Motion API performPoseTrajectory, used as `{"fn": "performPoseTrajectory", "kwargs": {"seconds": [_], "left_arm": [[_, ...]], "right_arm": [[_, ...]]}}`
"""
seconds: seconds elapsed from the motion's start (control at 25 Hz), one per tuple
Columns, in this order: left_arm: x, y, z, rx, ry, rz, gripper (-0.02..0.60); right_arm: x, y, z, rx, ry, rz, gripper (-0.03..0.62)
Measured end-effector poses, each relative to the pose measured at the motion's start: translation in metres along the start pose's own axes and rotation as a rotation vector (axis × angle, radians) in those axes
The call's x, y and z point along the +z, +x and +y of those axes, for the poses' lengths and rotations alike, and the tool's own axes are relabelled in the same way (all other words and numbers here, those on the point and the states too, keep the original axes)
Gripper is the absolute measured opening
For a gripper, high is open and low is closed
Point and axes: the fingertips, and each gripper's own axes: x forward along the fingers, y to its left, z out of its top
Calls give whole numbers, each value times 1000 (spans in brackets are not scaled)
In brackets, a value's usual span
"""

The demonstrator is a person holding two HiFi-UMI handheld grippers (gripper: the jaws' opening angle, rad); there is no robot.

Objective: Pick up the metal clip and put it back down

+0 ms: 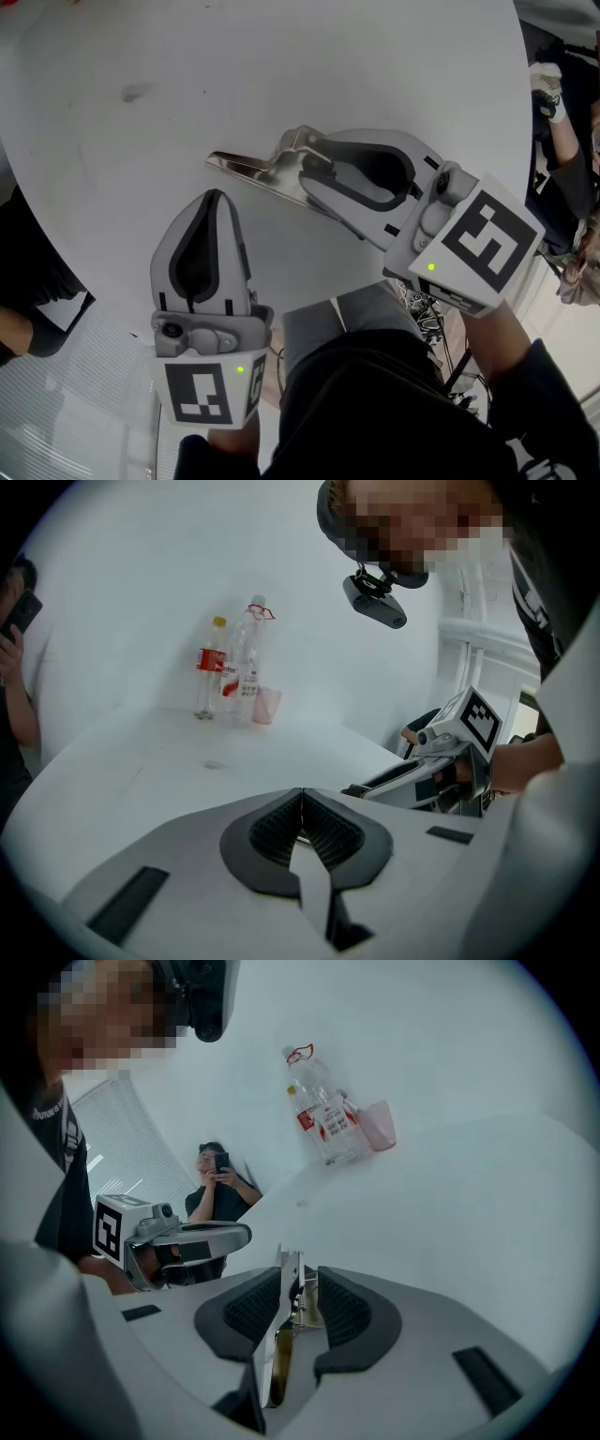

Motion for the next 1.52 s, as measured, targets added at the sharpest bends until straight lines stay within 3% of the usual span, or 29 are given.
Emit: {"fn": "performPoseTrajectory", "kwargs": {"seconds": [0.4, 0.72, 1.04, 1.52], "left_arm": [[26, -15, -4, 18, 40, -68, 21], [59, -36, -17, 31, 70, -101, 21], [77, -48, -23, 30, 75, -115, 21], [137, -108, -54, 57, 162, -218, 21]], "right_arm": [[33, -17, 7, -21, -64, -97, 115], [62, -57, 15, -96, -142, -130, 114], [94, -77, 36, -77, -149, -229, 25], [142, -156, 86, -135, -269, -364, 18]]}}
